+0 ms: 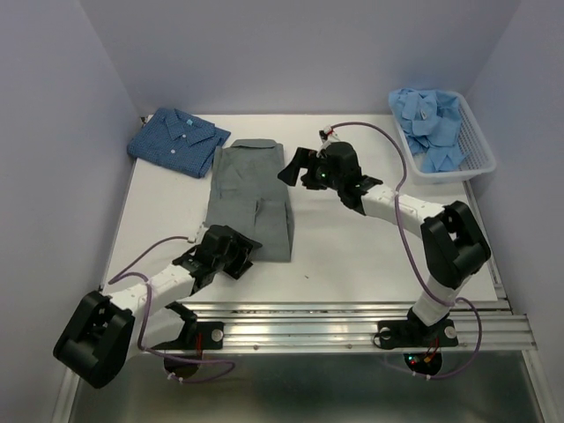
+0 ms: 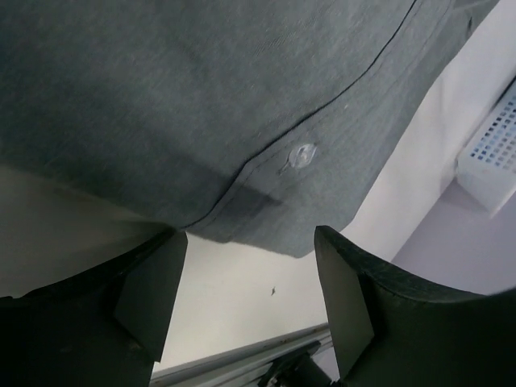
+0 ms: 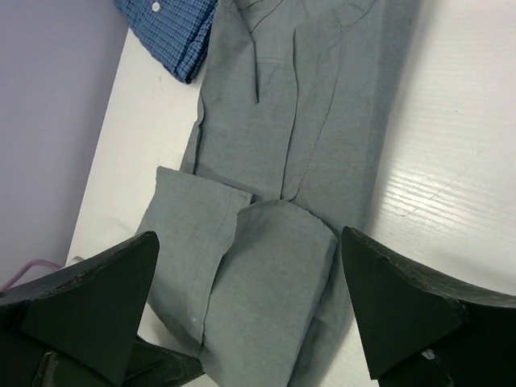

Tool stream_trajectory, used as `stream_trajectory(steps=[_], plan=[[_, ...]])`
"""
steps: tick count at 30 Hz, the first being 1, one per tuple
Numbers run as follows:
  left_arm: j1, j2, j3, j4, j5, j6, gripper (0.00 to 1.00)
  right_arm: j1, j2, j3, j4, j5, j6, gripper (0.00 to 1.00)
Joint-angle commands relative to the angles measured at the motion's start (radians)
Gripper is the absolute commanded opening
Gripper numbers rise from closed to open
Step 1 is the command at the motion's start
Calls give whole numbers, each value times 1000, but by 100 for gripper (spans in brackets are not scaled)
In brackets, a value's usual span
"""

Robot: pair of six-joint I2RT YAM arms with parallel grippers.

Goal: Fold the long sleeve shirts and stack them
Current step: Fold the shirt

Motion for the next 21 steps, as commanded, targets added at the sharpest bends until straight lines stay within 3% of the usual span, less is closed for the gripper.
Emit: stream_trajectory(steps=[1,3,5,9,11,12,14,16,21], plan=[[-5,115,10,-58,-131,-56,77,-18,-67,25,5,-11,-18,100],[-5,141,13,-67,-134,-102,70,-18,-76,22,4,-6,-19,100],[-5,160,30,-102,-160,-166,69,-27,-84,13,5,3,-19,100],[-5,198,64,-127,-195,-186,56,-27,-89,8,5,11,-21,100],[-3,237,88,-139,-194,-173,42,-37,-86,9,5,14,-22,100],[-5,259,94,-141,-192,-162,29,-37,-84,11,5,14,-22,100],[-3,280,116,-158,-194,-163,19,-46,-84,16,5,3,-28,100],[-5,299,131,-173,-194,-174,3,-46,-84,19,7,-6,-40,100],[-5,315,153,-181,-192,-145,0,-46,-84,35,-1,-60,-155,100]])
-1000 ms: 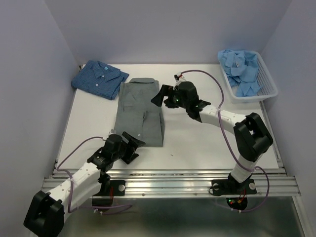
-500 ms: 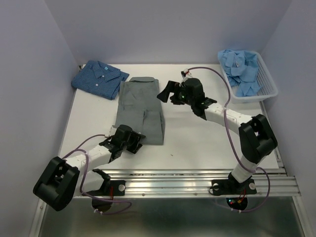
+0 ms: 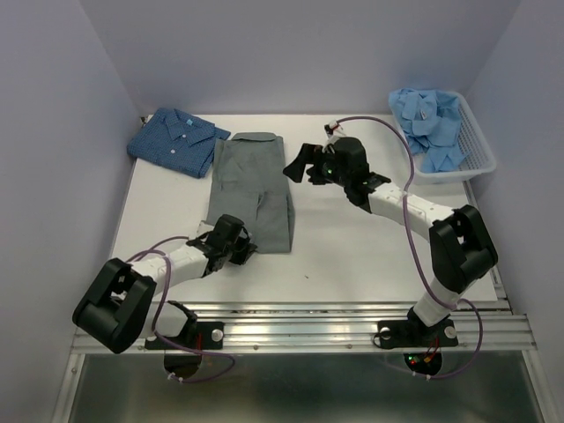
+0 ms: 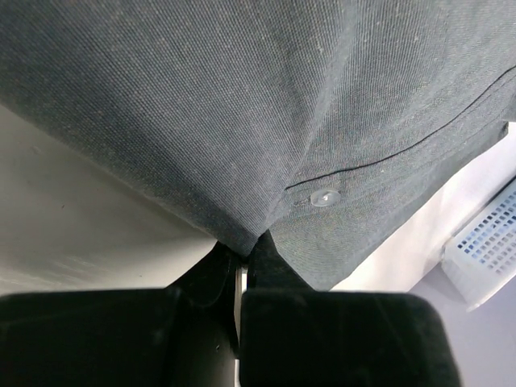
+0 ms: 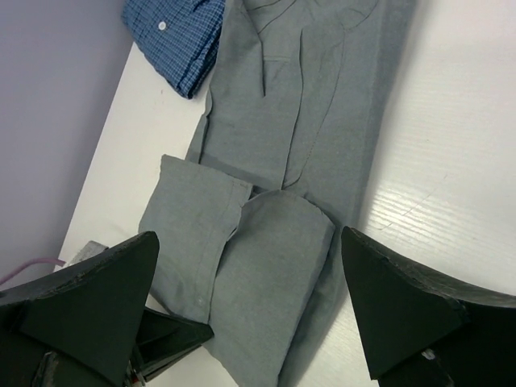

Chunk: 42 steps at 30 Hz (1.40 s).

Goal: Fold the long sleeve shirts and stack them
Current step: Fold the shirt

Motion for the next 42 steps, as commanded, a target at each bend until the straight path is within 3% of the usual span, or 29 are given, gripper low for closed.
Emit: stream_trajectory(steps=[1,7,12,17,18,20,21,31,42], plan=[[1,32,0,-157,-68,61,0,-4,-30,42,12,-53,-127,100],[0,-66,94,-284,34,205,0,14,45,176,-95,-172,-293,100],[-3,-184,148,-469,73,246,0,140,174,339,-275,-177,-490,95],[-2,-306,233,-652,10,263,0,218,298,431,-295,-223,-534,65],[-2,-326,244,-664,4,266,0,218,332,445,-295,-246,-528,49],[-4,-375,275,-705,-24,274,0,250,367,476,-287,-287,-518,33],[-2,-395,284,-716,-31,277,0,261,399,492,-284,-295,-517,31],[0,-423,416,-816,-100,325,0,324,495,459,-280,-286,-460,22],[29,-438,521,-787,-197,381,0,416,318,131,-240,-439,-488,19]])
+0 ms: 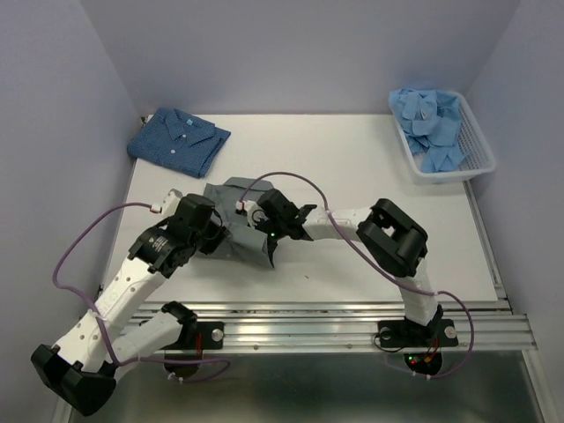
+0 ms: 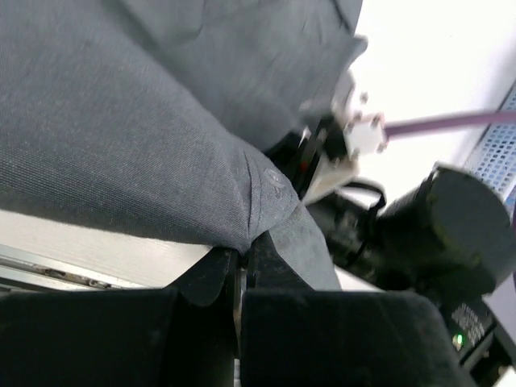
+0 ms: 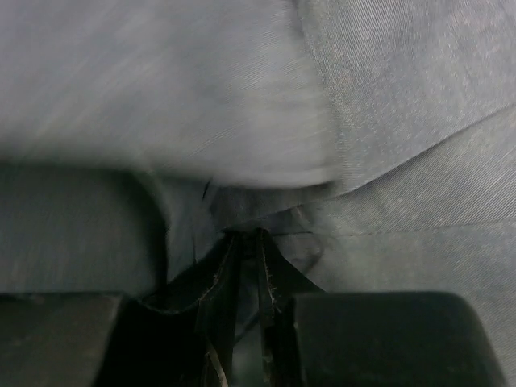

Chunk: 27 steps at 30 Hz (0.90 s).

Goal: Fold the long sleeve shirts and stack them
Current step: Fold the shirt

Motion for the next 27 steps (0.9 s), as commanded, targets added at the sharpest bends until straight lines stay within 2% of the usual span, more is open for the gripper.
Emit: stream_trajectory(steps=[1,6,10,14,15,18,23,27], plan=[[31,6,55,37,-69,49,0,52,-123,-112,31,-97,-15,19],[71,68,59,114,-33,131,0,65,-172,-170,38,-103,-17,18],[79,108,53,215,62,244,0,65,-187,-181,57,-49,0,18],[79,148,44,284,143,341,0,65,-200,-160,57,157,106,14],[77,154,44,281,152,347,0,65,-206,-157,57,249,159,13],[77,145,24,281,163,359,0,65,-247,-160,58,343,187,13],[77,70,-25,333,197,372,0,65,-315,-155,68,365,189,18],[77,46,-20,326,205,399,0,65,-364,-147,68,551,250,21]])
